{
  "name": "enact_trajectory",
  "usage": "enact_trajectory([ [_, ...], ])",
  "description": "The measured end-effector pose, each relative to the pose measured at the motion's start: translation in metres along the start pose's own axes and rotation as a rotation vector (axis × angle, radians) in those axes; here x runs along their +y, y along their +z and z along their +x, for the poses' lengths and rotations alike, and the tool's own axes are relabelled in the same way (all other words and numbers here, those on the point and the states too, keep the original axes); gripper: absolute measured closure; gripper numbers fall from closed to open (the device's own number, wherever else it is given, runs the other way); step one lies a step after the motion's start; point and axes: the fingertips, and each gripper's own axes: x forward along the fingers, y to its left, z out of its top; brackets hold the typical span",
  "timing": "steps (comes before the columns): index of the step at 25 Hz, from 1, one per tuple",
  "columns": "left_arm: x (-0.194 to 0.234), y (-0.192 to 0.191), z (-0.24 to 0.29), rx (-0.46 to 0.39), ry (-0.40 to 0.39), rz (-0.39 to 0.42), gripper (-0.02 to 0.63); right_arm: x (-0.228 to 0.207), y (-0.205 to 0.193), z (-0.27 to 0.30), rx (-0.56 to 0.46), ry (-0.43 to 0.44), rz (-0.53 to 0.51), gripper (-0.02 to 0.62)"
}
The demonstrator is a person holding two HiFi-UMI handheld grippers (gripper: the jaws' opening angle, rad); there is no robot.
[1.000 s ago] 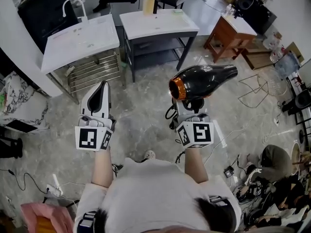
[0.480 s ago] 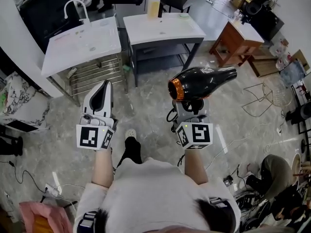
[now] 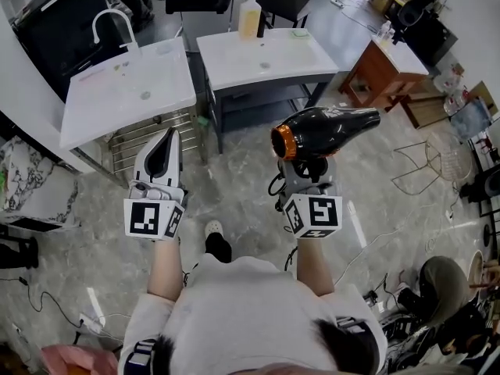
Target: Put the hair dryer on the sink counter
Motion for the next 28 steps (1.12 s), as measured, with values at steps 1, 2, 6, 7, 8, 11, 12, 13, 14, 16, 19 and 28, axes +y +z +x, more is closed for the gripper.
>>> enact_trajectory([
  [1, 0.013, -0.003, 0.012, 0.006, -0.001, -0.003, 0.604, 0.002, -0.001, 0.016, 0.002, -0.003, 0.0, 0.324],
  [2, 0.025, -0.006, 0.023, 0.011, -0.002, -0.007, 0.604, 0.003, -0.001, 0.031, 0.003, -0.005, 0.0, 0.324],
  [6, 0.061, -0.015, 0.058, 0.013, -0.016, -0.012, 0.604, 0.007, -0.006, 0.078, 0.004, -0.016, -0.001, 0.324],
  [7, 0.069, -0.018, 0.066, 0.014, -0.02, -0.012, 0.604, 0.009, -0.008, 0.088, 0.005, -0.018, 0.0, 0.324],
  [8, 0.077, -0.021, 0.073, 0.015, -0.022, -0.012, 0.604, 0.01, -0.01, 0.098, 0.005, -0.02, 0.0, 0.324],
  [11, 0.099, -0.027, 0.09, 0.013, -0.023, -0.015, 0.604, 0.016, -0.014, 0.124, 0.006, -0.025, -0.002, 0.324],
  [12, 0.106, -0.03, 0.095, 0.013, -0.024, -0.015, 0.604, 0.018, -0.016, 0.133, 0.006, -0.026, -0.004, 0.324],
  [13, 0.113, -0.032, 0.099, 0.014, -0.025, -0.015, 0.604, 0.02, -0.018, 0.141, 0.007, -0.028, -0.005, 0.324],
  [14, 0.12, -0.035, 0.104, 0.016, -0.027, -0.017, 0.604, 0.022, -0.019, 0.15, 0.008, -0.03, -0.005, 0.324],
  [16, 0.134, -0.04, 0.113, 0.018, -0.029, -0.025, 0.604, 0.027, -0.023, 0.166, 0.011, -0.031, -0.007, 0.324],
  [19, 0.151, -0.051, 0.123, 0.025, -0.028, -0.044, 0.604, 0.031, -0.029, 0.183, 0.02, -0.032, -0.004, 0.324],
  [28, 0.172, -0.071, 0.158, 0.03, -0.037, -0.062, 0.604, 0.025, -0.048, 0.227, 0.05, -0.029, -0.004, 0.323],
])
